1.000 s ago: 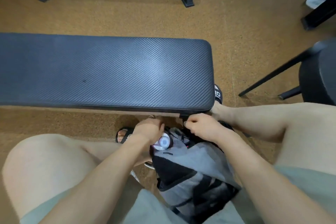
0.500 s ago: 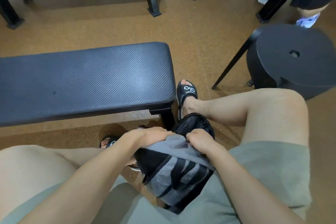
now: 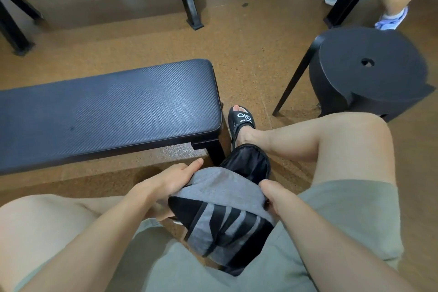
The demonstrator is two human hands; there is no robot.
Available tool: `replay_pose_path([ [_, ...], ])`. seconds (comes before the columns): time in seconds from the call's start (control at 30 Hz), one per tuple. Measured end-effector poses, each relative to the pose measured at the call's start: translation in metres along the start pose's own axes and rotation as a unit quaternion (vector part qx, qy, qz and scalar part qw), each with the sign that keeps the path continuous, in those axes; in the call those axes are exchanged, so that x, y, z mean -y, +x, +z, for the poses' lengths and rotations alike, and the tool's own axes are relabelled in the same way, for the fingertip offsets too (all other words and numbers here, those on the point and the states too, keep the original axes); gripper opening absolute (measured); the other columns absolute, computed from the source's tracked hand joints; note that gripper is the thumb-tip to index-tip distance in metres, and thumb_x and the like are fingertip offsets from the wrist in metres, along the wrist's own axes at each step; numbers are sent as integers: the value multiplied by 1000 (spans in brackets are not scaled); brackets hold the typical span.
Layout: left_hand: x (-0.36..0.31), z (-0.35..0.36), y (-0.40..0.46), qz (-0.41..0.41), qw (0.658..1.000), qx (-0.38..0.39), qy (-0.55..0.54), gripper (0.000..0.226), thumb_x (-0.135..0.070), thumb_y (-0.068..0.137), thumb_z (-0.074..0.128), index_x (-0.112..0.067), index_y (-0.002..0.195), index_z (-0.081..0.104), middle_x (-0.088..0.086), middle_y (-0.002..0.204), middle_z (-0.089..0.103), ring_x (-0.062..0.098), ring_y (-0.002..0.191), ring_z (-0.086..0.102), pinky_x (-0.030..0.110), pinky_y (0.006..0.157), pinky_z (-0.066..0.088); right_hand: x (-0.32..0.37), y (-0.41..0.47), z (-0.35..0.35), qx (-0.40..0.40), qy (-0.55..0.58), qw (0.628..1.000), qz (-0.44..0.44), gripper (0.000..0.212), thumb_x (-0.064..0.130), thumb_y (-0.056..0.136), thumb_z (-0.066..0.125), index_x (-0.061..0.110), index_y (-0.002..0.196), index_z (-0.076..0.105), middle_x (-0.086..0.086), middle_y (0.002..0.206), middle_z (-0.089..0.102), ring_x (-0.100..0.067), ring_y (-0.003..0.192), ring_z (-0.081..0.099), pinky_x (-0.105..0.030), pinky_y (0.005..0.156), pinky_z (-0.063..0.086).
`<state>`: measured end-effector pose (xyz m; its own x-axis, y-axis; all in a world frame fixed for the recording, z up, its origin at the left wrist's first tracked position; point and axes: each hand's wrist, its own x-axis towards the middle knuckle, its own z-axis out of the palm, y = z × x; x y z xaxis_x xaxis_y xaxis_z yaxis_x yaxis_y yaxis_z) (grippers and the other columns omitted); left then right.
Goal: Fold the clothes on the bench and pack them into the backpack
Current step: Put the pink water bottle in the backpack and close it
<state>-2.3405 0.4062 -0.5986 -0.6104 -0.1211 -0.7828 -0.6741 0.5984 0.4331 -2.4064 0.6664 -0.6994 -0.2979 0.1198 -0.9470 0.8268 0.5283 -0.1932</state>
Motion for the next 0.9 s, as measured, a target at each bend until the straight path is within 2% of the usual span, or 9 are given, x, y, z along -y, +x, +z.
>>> replay_pose_path([
  [0.13, -12, -3, -12, 40, 999, 5, -21, 69, -79, 91, 31, -28, 88, 77, -12, 92, 76, 7, 94, 69, 35, 99, 46, -3, -19, -5, -3, -71, 997, -30, 16, 18, 89, 42, 7, 84, 53, -8, 63, 49, -20, 44, 43, -23, 42, 33],
  [0.2, -16, -4, -16, 67, 997, 23, -14, 66, -82, 89, 35, -32, 83, 78, -13, 86, 76, 8, 90, 71, 35, 96, 49, -3, -29, -7, 15, -129, 991, -39, 18, 20, 87, 41, 9, 76, 49, -6, 53, 45, -18, 37, 38, -21, 40, 31],
  [0.3, -24, -5, -19, 110, 993, 36, 6, 74, -88, 80, 40, -25, 94, 76, -5, 92, 75, 16, 93, 71, 41, 97, 50, 1, -46, -9, 57, -188, 980, -36, 22, 20, 86, 39, 12, 65, 43, -3, 45, 42, -17, 34, 37, -23, 41, 30],
  [0.43, -46, -3, -27, 207, 976, 48, 52, 53, -77, 81, 58, -25, 85, 59, -11, 79, 60, 7, 75, 58, 32, 79, 47, 2, -55, -13, 76, -216, 973, -37, 17, 14, 80, 37, 13, 63, 41, -3, 45, 40, -17, 35, 35, -22, 43, 29],
  [0.53, -62, 2, -32, 248, 954, 54, 158, 34, -54, 80, 73, -24, 78, 58, -9, 70, 56, 4, 64, 52, 28, 66, 43, 1, -62, -17, 95, -228, 967, -55, 21, 12, 81, 34, 10, 67, 48, -5, 47, 45, -15, 36, 32, -20, 43, 24],
  [0.67, -62, -6, -33, 207, 954, 70, 206, 16, -31, 73, 69, -22, 67, 58, -12, 60, 56, 6, 57, 51, 30, 60, 43, -5, -65, -21, 71, -220, 967, -104, 27, 10, 80, 34, 7, 88, 60, -6, 51, 51, -15, 33, 27, -16, 42, 20],
  [0.73, -58, -13, -34, 182, 960, 72, 201, 12, -31, 71, 68, -21, 71, 62, -9, 65, 61, 6, 59, 56, 31, 61, 46, -5, -68, -23, 68, -211, 964, -149, 27, 13, 81, 40, 9, 96, 62, -4, 55, 52, -14, 36, 29, -19, 40, 21],
  [0.8, -58, -16, -37, 174, 961, 74, 202, 13, -30, 72, 69, -19, 78, 65, -3, 74, 68, 8, 65, 60, 31, 64, 48, -2, -75, -28, 63, -218, 955, -189, 7, 15, 89, 45, 14, 90, 52, -2, 64, 53, -13, 39, 31, -19, 38, 21],
  [0.9, -65, -11, -40, 180, 955, 67, 227, 22, -27, 74, 71, -19, 93, 63, 4, 88, 69, 13, 76, 62, 32, 66, 49, 3, -80, -36, 57, -246, 945, -209, 7, 14, 87, 50, 17, 83, 45, -4, 68, 52, -14, 42, 32, -22, 40, 24],
])
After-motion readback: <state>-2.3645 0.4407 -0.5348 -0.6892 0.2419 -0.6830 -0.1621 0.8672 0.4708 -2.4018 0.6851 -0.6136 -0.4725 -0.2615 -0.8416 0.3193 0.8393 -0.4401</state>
